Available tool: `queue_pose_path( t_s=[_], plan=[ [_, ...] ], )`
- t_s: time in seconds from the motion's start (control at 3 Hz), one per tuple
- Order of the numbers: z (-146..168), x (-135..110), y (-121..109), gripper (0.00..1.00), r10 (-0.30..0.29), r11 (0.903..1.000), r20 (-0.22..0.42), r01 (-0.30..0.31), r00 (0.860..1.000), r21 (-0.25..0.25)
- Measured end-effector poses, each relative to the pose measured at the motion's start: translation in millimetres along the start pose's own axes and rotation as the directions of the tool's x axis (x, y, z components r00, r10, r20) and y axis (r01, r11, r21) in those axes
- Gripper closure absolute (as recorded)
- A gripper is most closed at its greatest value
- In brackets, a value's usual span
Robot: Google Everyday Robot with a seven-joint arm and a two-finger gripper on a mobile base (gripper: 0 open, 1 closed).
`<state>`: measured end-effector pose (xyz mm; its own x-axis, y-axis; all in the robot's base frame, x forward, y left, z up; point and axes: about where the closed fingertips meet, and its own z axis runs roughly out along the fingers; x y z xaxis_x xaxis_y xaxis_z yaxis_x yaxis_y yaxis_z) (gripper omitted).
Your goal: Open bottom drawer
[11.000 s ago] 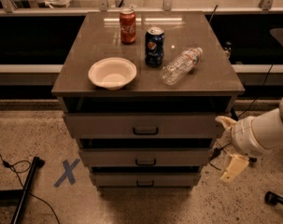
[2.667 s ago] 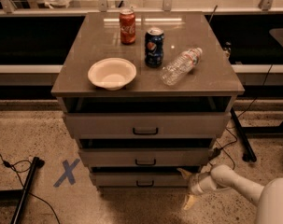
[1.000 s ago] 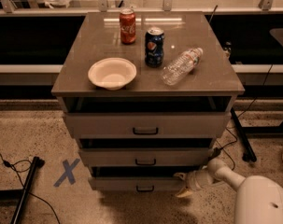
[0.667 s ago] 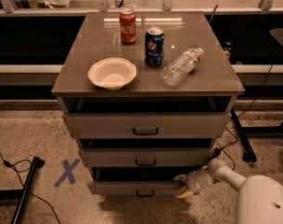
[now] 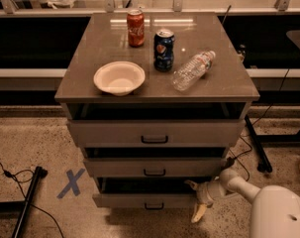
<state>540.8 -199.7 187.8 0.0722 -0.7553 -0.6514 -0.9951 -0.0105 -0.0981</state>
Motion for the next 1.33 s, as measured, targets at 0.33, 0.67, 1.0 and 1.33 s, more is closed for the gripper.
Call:
queue_pose_path(
  t_s=[0.33,0.67,1.0,1.33],
  plan=[
    [0,0,0,0.00,0.000,1.0000,0.000,0.000,1.000,0.000],
    [5,0,10,0.00,0.026,0.9996,-0.004,-0.026,1.000,-0.014],
    [5,0,29,0.27,0.054,0.9969,-0.059,-0.057,0.997,-0.054],
    [9,0,44,0.49,0.069,0.9913,-0.079,-0.077,0.995,-0.107]
  ],
)
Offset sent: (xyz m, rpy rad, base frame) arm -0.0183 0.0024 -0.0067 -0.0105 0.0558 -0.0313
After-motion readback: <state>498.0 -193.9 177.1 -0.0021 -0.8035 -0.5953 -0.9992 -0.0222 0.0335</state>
